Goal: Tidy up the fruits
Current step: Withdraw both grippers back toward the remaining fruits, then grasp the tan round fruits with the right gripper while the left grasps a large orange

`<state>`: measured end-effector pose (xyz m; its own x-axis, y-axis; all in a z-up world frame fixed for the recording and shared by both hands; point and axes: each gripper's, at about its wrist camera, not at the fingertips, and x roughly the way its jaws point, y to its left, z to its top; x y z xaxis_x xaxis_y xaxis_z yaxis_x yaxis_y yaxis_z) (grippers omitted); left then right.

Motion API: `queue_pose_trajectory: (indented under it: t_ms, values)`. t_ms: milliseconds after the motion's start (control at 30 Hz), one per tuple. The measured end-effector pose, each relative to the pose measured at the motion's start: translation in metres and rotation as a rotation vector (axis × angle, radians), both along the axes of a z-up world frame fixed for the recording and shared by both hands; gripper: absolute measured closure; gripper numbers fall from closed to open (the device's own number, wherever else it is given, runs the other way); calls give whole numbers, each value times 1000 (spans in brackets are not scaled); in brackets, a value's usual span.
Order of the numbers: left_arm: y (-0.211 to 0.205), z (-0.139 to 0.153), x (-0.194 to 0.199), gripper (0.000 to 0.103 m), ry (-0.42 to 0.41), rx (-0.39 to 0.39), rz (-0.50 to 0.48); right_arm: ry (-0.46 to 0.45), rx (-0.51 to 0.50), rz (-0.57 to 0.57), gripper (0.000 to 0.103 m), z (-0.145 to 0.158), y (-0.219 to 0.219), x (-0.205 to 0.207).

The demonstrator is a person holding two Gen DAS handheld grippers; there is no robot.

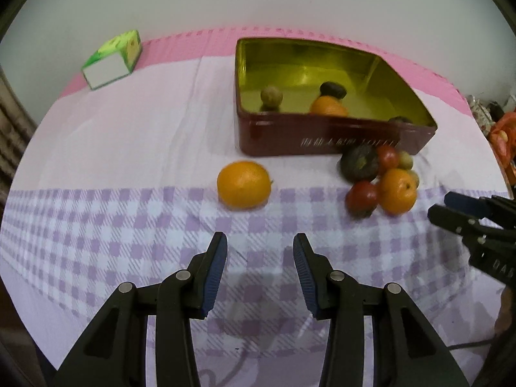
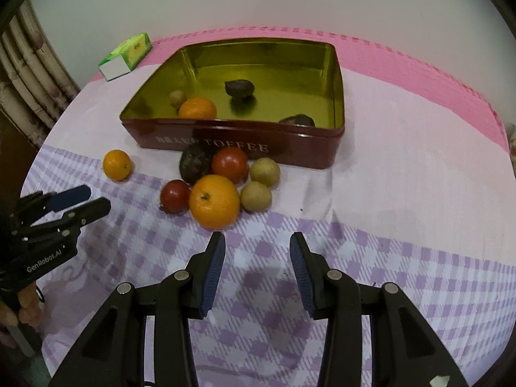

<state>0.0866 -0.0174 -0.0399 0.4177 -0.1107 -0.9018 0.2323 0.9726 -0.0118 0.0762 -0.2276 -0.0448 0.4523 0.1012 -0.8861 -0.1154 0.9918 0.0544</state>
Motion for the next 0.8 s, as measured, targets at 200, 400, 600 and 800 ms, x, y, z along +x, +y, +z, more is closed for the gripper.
queue_pose_trajectory:
  t_ms: [200, 400, 600, 800]
  values:
    - [-2, -7, 4, 59, 15, -3, -7, 20, -3, -3, 63, -12, 1, 11]
    - [-3, -12, 14, 59, 24, -6, -1, 35, -9, -3, 63, -21, 5, 21]
    - [-8, -16, 24, 59, 32, -8, 1, 30, -6, -12, 63, -22, 3, 29]
    - [-8, -17, 26, 59, 31, -13, 3, 16, -22, -10, 63, -22, 9, 36]
